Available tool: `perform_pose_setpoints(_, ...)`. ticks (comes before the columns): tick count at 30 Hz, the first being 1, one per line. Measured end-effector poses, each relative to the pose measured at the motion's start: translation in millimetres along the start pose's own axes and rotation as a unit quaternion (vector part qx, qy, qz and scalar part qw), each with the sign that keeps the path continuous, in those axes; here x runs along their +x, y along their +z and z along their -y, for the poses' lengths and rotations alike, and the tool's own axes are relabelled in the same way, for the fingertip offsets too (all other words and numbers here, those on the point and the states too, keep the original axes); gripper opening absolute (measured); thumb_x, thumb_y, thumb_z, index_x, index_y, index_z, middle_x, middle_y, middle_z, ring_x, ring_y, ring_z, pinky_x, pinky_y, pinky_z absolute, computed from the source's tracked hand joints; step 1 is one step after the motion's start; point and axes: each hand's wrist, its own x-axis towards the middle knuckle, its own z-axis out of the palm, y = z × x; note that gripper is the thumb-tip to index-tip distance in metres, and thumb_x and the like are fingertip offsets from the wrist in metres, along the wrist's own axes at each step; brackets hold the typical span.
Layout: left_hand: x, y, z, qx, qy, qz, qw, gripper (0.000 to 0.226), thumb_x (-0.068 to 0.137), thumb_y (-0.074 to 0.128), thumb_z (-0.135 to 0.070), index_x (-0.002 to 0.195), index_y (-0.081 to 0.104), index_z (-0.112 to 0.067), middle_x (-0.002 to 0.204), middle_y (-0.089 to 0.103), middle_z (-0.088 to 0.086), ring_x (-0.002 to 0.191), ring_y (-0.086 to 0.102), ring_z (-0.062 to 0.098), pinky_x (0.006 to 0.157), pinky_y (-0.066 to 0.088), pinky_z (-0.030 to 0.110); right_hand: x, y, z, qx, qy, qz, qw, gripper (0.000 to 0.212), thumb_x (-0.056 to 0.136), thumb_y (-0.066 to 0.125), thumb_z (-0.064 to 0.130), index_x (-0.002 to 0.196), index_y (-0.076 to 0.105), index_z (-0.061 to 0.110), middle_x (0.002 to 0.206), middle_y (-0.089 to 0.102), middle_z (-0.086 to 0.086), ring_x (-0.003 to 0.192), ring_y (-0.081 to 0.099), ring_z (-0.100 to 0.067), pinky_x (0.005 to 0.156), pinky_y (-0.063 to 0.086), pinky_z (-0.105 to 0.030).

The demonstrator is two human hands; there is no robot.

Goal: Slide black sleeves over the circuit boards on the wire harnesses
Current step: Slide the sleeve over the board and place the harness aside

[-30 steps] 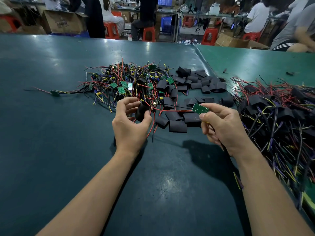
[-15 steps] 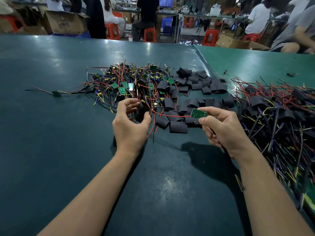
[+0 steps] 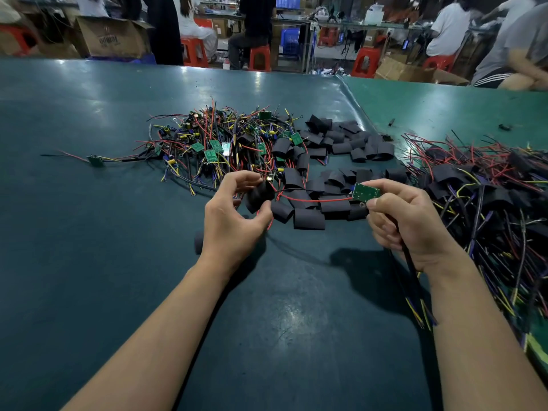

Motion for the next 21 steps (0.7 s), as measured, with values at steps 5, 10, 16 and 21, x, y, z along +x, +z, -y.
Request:
perform_pose_setpoints(5,1.6,-0.3,0.7,-0.005,-0.02,-0.021,1.0,0.04,0.075,0.076,-0.009,0.107,0.059,-0.024,0.104,0.068,-0.015,0.099,0.063,0.0,0.084,0.047,0.02,0.1,1.9,0.4,-0.018,0.003,0.003,1.0,0.026,0.092,0.044,-0.009,0.097,0.063,0.008,0.04,0.031,0.002,0.029,0.021,-0.008,0.036,0.021,-0.011)
perform_pose_setpoints(10,0.3,-4.7,-0.4,-0.012,0.019,0.062,0.998,0.048,0.075,0.077,-0.004,0.115,0.058,-0.023,0.108,0.069,-0.012,0.107,0.063,0.002,0.087,0.046,0.023,1.6,-2.1,-1.1,-0.027,0.005,-0.008,1.0,0.025,0.093,0.046,-0.004,0.087,0.065,0.011,0.042,0.031,-0.001,0.03,0.022,-0.01,0.035,0.022,-0.012)
perform_pose_setpoints(16,-3.5,-4.9,-7.1,0.044,0.091,0.136,0.986,0.044,0.074,0.075,-0.008,0.116,0.063,-0.016,0.109,0.07,-0.008,0.106,0.064,0.008,0.097,0.046,0.033,2.4,-0.9,-2.5,-0.068,0.006,-0.011,0.998,0.016,0.095,0.056,0.006,0.094,0.07,0.014,0.046,0.043,0.0,0.034,0.028,-0.01,0.033,0.023,-0.017)
perform_pose_setpoints(21,-2.3,-4.1,-11.3,0.091,0.159,0.11,0.977,0.04,0.073,0.074,-0.012,0.112,0.067,-0.015,0.107,0.069,-0.006,0.102,0.058,0.009,0.093,0.045,0.043,-2.5,21.1,-8.3,-0.126,0.025,0.083,0.988,0.02,0.096,0.058,0.006,0.107,0.069,0.018,0.052,0.054,0.003,0.037,0.035,-0.007,0.032,0.027,-0.018)
